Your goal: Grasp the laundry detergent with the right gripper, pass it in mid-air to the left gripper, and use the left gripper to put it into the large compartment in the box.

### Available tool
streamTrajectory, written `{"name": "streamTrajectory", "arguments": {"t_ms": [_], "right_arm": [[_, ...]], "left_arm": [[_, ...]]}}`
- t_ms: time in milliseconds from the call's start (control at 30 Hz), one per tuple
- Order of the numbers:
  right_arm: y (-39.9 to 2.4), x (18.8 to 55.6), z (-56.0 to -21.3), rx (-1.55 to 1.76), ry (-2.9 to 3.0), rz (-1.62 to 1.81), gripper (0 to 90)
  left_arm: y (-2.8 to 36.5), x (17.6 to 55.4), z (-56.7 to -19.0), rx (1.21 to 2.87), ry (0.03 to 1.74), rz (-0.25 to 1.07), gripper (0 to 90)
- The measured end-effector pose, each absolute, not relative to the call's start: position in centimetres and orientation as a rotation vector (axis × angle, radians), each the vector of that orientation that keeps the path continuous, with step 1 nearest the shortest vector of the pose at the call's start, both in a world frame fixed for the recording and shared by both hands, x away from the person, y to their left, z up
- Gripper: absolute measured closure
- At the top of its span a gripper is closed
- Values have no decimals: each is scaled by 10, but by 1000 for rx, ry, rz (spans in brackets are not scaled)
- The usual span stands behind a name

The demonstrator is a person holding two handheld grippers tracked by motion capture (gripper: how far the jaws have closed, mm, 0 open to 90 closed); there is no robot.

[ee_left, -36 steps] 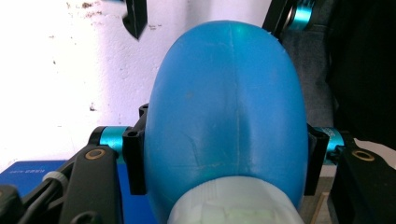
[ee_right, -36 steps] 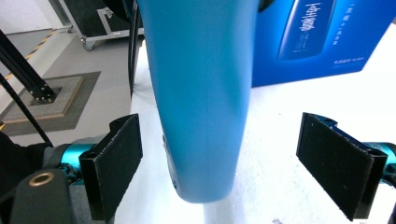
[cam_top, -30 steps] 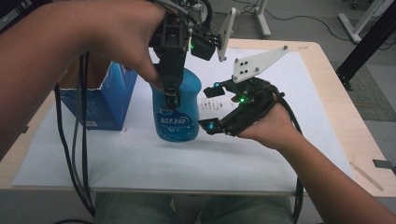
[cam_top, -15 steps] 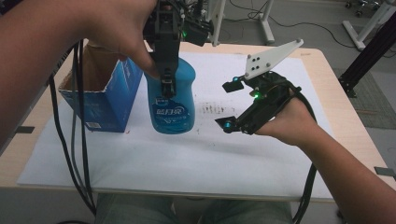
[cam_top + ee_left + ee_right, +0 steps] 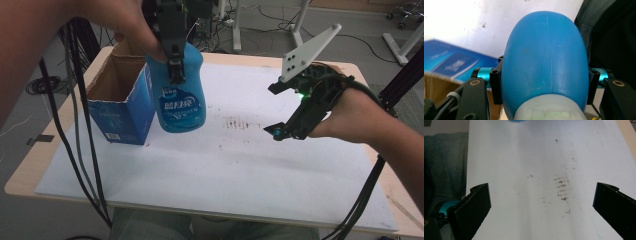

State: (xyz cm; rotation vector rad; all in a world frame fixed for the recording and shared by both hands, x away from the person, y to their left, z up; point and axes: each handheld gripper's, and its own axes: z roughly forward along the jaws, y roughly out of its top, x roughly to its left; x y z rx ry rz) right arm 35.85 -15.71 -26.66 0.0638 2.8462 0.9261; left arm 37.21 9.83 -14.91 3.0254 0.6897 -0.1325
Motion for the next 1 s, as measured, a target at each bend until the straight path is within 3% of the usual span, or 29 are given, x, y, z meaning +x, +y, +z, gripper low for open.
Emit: {"name": "streamTrajectory", "arguments": {"t_ms": [433, 533, 833, 1000], "right_arm": [[-168, 366, -253, 38, 2934, 717, 6], [-170, 367, -254, 50, 2940, 696, 6], [-172, 370, -261, 74, 2942, 675, 7], [-170, 370, -266, 76, 2948, 653, 7]], "left_arm": [[173, 398, -113, 2795, 1345, -48, 380], [189, 402, -111, 2767, 1429, -16, 380], [224, 419, -129, 2627, 1788, 12, 380], [234, 428, -146, 2520, 1891, -2, 380]]}}
